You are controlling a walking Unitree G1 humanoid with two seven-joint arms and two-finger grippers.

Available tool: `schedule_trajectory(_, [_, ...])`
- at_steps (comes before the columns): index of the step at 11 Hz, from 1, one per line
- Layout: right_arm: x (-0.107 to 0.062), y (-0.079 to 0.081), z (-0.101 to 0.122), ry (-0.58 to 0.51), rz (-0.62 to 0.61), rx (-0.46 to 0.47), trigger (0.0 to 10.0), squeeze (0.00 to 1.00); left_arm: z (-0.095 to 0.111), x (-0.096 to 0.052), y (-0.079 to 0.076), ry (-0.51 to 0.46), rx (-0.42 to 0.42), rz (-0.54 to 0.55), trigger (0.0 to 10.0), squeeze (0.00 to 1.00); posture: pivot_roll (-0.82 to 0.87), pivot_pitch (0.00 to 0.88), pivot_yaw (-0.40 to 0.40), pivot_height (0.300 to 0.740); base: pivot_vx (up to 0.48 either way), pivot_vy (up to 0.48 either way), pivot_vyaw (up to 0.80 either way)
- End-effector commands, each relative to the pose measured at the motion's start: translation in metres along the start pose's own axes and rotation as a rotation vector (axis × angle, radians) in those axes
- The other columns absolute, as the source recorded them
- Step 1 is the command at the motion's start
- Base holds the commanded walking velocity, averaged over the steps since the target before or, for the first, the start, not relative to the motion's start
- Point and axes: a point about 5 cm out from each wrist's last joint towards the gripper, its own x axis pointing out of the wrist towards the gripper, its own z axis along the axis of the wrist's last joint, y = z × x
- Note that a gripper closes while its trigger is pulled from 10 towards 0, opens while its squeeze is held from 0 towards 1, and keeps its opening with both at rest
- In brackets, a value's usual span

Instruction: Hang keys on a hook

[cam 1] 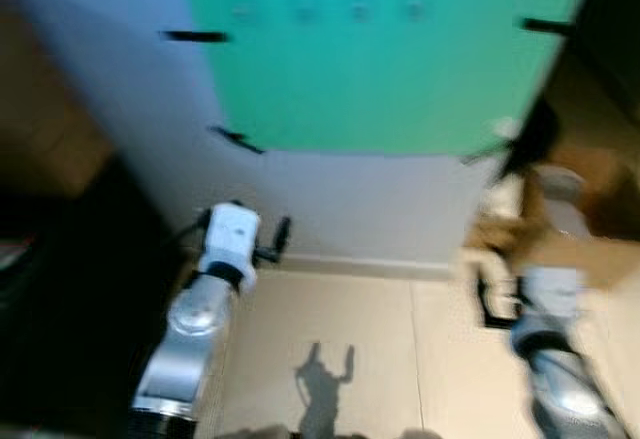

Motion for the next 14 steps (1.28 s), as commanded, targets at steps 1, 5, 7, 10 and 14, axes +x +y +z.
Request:
schedule_trajectory(1, [0.002, 0.003, 0.003, -0.013, 0.013, -0.009, 10.0, 0.00, 0.000, 0.001, 0.003, 0.007, -0.005, 0.017, 10.0, 0.00, -0.18, 0.019, 0.106, 0.740, 0.000, 0.000, 0.80])
schedule_trajectory(5, [0.016, 0.000, 0.007, -0.021, -0.005, 0.019, 10.0, 0.00, 0.001, 0.004, 0.009, 0.000, 0.013, 0.057, 10.0, 0.00, -0.15, 0.001, 0.084, 0.740, 0.000, 0.000, 0.80])
schedule_trajectory(7, [0.020, 0.007, 0.010, -0.025, 0.022, 0.022, 10.0, 0.00, 0.002, 0.005, 0.012, -0.014, -0.014, 0.082, 10.0, 0.00, -0.15, 0.000, 0.077, 0.740, 0.000, -0.240, 0.80])
schedule_trajectory(10, [0.023, 0.010, 0.016, -0.063, 0.043, 0.025, 10.0, 0.00, 0.005, 0.007, 0.011, -0.021, 0.008, 0.071, 10.0, 0.00, -0.15, 0.000, 0.081, 0.740, 0.000, -0.320, 0.53])
schedule_trajectory(14, [0.026, 0.016, 0.022, -0.108, 0.086, -0.022, 10.0, 0.00, 0.007, 0.010, 0.011, -0.040, 0.000, 0.049, 10.0, 0.00, -0.16, 0.000, 0.082, 0.740, 0.061, 0.000, 0.20])
